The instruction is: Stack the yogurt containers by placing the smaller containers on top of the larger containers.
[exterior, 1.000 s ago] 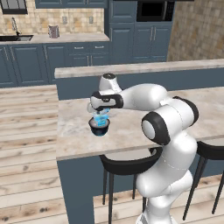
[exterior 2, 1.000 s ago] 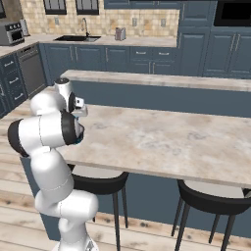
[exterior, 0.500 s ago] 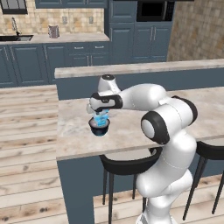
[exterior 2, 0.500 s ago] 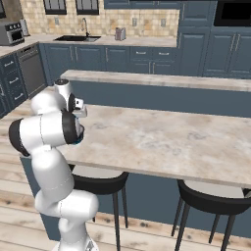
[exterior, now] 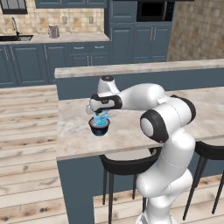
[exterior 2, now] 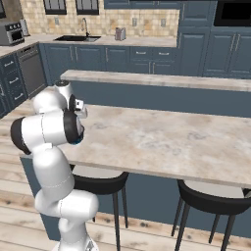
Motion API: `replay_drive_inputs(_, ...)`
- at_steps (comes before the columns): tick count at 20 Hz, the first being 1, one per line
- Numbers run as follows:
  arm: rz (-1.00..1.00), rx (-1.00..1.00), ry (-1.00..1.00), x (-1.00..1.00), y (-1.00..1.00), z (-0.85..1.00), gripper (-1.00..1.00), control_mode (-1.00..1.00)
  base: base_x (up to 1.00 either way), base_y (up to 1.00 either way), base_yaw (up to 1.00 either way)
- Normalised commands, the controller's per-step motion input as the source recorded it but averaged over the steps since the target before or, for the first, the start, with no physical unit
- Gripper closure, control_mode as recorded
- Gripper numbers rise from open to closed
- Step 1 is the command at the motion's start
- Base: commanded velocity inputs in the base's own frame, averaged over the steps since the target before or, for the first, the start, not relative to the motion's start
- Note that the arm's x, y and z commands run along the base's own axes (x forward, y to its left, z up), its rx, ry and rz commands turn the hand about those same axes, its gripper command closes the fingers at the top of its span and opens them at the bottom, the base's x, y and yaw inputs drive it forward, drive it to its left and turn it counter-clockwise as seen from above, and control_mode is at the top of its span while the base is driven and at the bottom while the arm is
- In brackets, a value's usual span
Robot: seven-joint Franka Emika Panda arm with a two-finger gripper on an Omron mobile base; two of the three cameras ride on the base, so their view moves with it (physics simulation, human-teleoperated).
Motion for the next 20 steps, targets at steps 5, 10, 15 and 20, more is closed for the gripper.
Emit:
replay_drive_inputs(5,0.00,0.00,0.00,0.05,0.01,-0.06,1.00,-1.00,0.00,0.00,0.00)
replay_drive_inputs(10,0.00,0.00,0.00,0.03,0.04,-0.03,1.00,-1.00,0.00,0.00,0.00)
replay_drive_inputs(15,0.00,0.00,-0.01,0.03,0.04,-0.02,1.00,-1.00,0.00,0.00,0.00)
replay_drive_inputs(20,0.00,0.00,-0.01,0.00,0.02,-0.01,1.00,-1.00,0.00,0.00,0.00)
